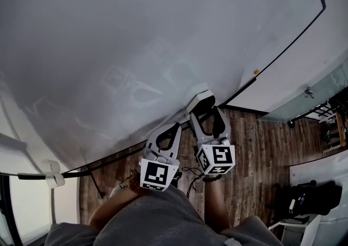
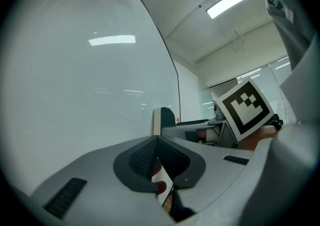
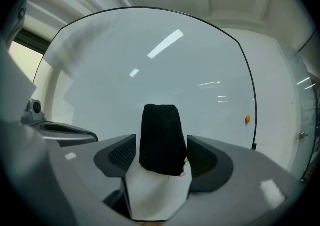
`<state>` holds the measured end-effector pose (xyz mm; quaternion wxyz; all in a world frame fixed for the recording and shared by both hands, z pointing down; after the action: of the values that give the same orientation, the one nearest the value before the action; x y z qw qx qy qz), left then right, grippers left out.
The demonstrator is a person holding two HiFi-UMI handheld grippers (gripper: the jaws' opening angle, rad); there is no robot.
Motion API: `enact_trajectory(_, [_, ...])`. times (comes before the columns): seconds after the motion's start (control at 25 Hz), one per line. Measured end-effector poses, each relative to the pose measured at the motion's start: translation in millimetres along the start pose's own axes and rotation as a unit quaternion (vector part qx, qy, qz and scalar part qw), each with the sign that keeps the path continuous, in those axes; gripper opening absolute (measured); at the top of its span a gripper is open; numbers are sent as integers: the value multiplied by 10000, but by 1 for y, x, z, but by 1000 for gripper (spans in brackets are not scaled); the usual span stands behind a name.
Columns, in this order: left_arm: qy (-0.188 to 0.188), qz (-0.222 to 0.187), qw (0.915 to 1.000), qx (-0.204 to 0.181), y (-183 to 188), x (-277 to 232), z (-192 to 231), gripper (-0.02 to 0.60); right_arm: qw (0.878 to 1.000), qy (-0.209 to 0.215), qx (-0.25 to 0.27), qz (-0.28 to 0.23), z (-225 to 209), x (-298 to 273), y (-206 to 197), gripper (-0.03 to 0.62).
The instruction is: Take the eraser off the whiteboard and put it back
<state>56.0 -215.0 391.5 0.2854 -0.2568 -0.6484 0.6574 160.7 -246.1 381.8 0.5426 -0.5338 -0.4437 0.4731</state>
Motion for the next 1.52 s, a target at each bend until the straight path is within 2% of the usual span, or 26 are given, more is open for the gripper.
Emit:
enact_trajectory(1.24, [285,-147,9995,-58,8,6,25,6,9990,251,-359,87,9,-25,-6,310])
enact_trajectory(1.36, [293,-126,9994,-92,7,5,28,7,9992,176,-344,73,6,-27,-6,286])
enact_trajectory(1.44, [296,-128,9994,-107,6,5,29,6,9993,134,-335,55,4,-27,-7,244])
enact_trajectory(1.52, [291,-145,9995,-62,7,4,29,6,9993,132,-340,48,4,-27,-6,242])
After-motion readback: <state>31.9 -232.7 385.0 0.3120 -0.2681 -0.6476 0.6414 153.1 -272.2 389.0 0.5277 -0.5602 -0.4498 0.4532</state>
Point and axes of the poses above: the fingertips, and each gripper's own axes: x backward along the fingers, z to its left, y out of its top, the point moved 2 cm from there along x, backward along the fingers, and after that the axes turned 1 degree about -x, right-handed, at the moved point
